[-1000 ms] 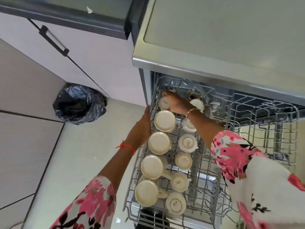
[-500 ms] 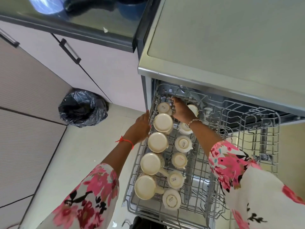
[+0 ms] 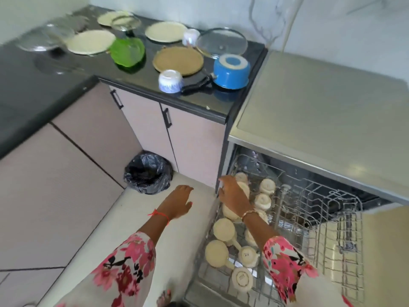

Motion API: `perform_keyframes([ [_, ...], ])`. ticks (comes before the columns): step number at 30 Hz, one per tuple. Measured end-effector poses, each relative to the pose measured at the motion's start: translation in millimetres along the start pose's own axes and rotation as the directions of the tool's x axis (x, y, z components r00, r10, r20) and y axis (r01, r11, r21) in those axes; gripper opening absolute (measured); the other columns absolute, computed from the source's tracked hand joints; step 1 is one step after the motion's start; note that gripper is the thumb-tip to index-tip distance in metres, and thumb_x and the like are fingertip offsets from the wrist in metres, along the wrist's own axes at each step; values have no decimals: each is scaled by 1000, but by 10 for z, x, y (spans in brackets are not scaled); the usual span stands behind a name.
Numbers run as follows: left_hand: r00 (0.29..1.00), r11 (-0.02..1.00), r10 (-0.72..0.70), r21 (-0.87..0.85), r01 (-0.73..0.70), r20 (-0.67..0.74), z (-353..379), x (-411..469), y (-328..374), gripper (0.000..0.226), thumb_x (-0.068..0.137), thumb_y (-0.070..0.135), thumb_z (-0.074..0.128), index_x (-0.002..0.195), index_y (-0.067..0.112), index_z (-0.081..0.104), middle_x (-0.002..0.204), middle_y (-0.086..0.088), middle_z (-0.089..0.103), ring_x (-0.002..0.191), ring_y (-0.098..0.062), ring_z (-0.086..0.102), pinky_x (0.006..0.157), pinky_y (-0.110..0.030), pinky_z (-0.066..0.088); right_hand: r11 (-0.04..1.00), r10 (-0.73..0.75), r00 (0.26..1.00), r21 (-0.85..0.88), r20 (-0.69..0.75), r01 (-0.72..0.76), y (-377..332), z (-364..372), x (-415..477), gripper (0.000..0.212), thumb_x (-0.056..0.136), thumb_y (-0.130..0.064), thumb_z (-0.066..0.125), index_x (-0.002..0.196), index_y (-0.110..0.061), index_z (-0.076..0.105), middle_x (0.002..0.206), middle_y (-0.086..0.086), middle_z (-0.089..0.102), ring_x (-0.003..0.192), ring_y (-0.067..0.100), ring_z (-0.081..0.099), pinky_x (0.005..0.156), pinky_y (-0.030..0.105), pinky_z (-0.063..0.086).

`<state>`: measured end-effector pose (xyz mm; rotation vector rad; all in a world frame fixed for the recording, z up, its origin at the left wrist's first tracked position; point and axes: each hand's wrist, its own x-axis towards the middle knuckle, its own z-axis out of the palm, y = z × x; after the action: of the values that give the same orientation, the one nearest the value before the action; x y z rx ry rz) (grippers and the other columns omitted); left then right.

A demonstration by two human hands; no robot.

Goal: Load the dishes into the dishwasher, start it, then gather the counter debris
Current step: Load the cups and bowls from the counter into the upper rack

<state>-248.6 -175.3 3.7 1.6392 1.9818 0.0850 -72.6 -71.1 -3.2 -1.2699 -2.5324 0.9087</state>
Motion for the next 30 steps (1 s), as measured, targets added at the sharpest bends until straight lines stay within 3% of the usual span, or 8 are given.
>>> perform_keyframes([
  [7,997,1000,-4,6,5,-75,-402,-381,-951,49,93,22,48,138,7,34,141,-8,35,134,-21,28,108,-26,22,985,-55,996,-157,73,66,-920,466,249,43,94,-21,47,132,-2,40,128,13,46,118,27,46,97,32,36],
  [11,997,1000,13,-19,-14,-81,-798,-465,-1690,40,90,19,51,126,1,45,130,-13,46,124,-27,38,109,-32,27,984,-18,1000,-174,19,21,-1449,719,611,44,95,-25,46,133,-3,39,131,12,44,121,27,43,101,33,35],
  [18,989,1000,8,18,-6,-150,-1653,-390,-2729,46,88,21,53,129,2,43,134,-15,46,125,-29,39,106,-32,27,985,-3,995,-174,-98,-14,-2363,695,1368,47,94,-27,49,132,-2,40,134,14,40,123,28,41,99,35,39],
  [22,979,998,61,-6,-63,-196,-2002,-112,-2907,44,88,25,48,124,-1,48,136,-15,45,129,-30,35,108,-32,24,982,-2,985,-187,-175,-32,-2606,477,1799,47,92,-27,53,130,-1,43,131,15,41,120,30,42,96,40,43],
  [25,961,990,135,6,-138,-241,-2215,169,-2900,47,92,19,51,133,1,39,140,-13,40,133,-26,30,109,-27,20,984,15,971,-170,-239,-58,-2671,306,2142,50,90,-29,55,130,-1,42,132,16,40,121,31,42,95,40,42],
  [30,927,970,235,5,-244,-292,-2587,812,-2859,50,93,19,50,137,3,34,142,-11,36,136,-22,25,111,-26,18,989,27,947,-127,-320,-71,-2584,56,2776,57,90,-27,58,135,1,37,137,21,34,128,36,34,104,39,33],
])
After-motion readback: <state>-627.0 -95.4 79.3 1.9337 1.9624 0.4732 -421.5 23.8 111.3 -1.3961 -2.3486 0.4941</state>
